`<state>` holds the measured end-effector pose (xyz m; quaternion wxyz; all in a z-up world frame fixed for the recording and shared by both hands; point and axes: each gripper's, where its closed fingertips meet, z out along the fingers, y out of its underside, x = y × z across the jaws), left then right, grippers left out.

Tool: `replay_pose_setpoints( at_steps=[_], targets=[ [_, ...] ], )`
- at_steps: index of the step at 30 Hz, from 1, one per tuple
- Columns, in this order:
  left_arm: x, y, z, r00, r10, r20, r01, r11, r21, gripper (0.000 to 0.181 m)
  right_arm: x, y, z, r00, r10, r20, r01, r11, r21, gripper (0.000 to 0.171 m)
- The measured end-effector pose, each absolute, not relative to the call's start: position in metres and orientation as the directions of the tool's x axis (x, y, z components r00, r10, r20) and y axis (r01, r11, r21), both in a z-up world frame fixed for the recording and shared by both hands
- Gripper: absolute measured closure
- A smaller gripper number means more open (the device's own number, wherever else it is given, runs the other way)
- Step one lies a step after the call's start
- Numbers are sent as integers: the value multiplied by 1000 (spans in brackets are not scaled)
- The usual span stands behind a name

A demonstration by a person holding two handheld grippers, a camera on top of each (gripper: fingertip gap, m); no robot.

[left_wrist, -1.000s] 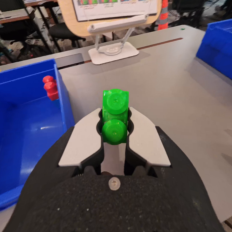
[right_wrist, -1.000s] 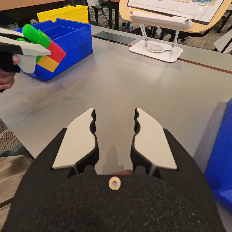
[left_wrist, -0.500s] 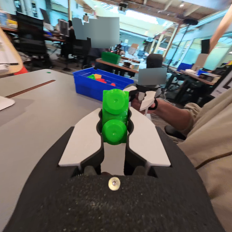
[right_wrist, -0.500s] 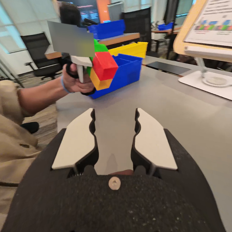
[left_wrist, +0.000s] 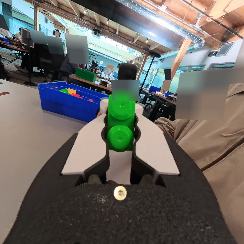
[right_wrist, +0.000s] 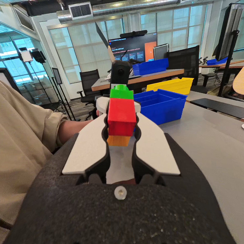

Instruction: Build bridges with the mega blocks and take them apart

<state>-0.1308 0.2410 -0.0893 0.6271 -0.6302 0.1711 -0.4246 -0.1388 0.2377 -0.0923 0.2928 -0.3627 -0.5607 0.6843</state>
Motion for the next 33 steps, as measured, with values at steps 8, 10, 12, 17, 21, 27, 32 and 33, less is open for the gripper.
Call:
replay_pose_setpoints(
  at_steps=[8, 10, 12, 17, 21, 27, 32, 33],
  targets=[
    [-136, 230, -82, 614, -738, 280, 305, -105, -947, 145, -128, 242, -95, -613, 773, -165, 17, -196, -980, 136],
    [-156, 224, -72, 639, -715, 284, 335, -73, -939, 145, -120, 257, -95, -587, 790, -176, 16, -205, -979, 136],
    [-170, 220, -77, 719, -657, 228, 249, -64, -966, 145, -110, 272, -97, -545, 822, -166, 27, -180, -983, 136],
    [-192, 202, -83, 859, -497, 126, 112, -59, -992, 145, -78, 306, -105, -384, 916, -120, 63, -104, -993, 136],
    [-226, 195, -101, 982, -170, 86, 73, -84, -994, 145, -64, 325, -126, -146, 984, -101, 157, -78, -985, 135],
    [-251, 180, -153, 941, 338, 1, 91, -250, -964, 145, -56, 343, -175, 341, 940, -13, 311, -126, -942, 135],
    [-242, 177, -174, 909, 413, -56, 75, -294, -953, 145, -53, 344, -194, 457, 889, 19, 326, -147, -934, 135],
    [-240, 178, -176, 912, 406, -53, 76, -295, -952, 145, -51, 345, -196, 464, 885, 33, 334, -140, -932, 135]
  ],
)
